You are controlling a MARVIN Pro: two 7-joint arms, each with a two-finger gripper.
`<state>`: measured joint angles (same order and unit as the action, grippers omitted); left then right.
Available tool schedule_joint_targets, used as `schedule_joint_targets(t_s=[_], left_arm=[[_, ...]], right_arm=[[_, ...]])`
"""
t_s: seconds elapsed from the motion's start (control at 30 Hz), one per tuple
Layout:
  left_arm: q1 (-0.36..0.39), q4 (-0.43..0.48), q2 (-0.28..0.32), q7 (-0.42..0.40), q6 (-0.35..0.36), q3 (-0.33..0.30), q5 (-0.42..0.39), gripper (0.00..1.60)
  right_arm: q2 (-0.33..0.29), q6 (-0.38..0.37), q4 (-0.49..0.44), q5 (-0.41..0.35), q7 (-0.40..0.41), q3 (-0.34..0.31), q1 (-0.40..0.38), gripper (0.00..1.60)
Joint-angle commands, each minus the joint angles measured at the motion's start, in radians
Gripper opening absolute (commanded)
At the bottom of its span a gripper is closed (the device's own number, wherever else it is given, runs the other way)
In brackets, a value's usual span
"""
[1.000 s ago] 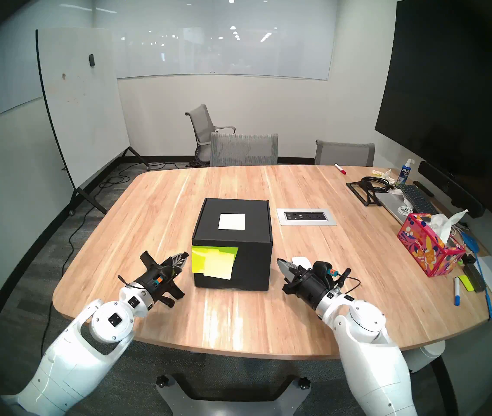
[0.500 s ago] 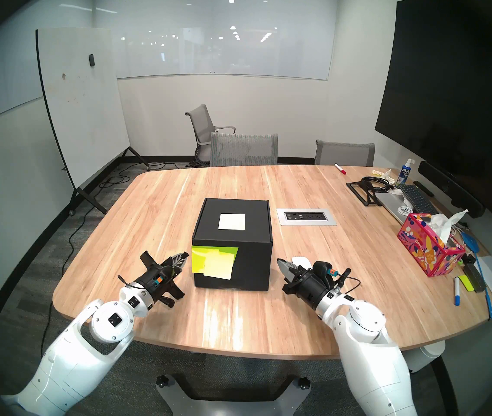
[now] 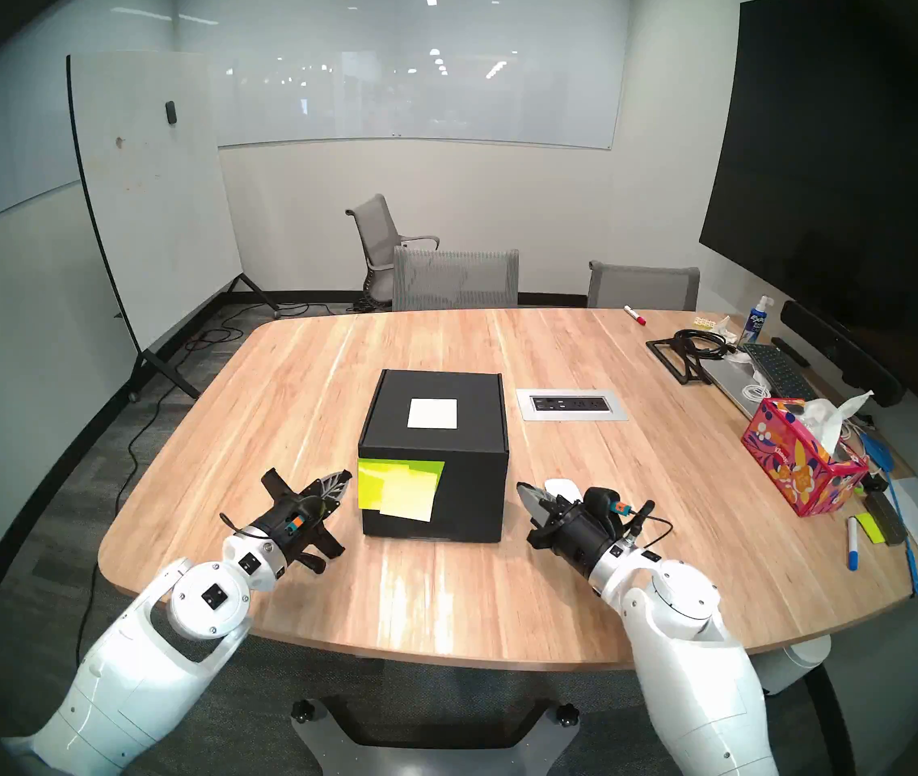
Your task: Open the box and place the mouse inside
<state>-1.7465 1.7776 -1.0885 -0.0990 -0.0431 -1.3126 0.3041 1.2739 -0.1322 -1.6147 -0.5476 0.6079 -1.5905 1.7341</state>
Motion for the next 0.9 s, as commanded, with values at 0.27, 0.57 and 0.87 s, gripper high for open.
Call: schedule_joint_targets(t_s=[0.27,0.57,0.87], left_arm=[[0.005,0.017,0.001,0.002,-0.005,-0.001,0.003,0.00],[0.005,0.017,0.001,0.002,-0.005,-0.001,0.003,0.00],[0.005,0.017,0.001,0.002,-0.005,-0.001,0.003,0.00]], right_arm=[[-0.002,-0.002,-0.015,0.001,0.001,0.001,-0.011,0.00],[-0.001,-0.002,-0.015,0.001,0.001,0.001,-0.011,0.00],[-0.001,-0.002,-0.015,0.001,0.001,0.001,-0.011,0.00]])
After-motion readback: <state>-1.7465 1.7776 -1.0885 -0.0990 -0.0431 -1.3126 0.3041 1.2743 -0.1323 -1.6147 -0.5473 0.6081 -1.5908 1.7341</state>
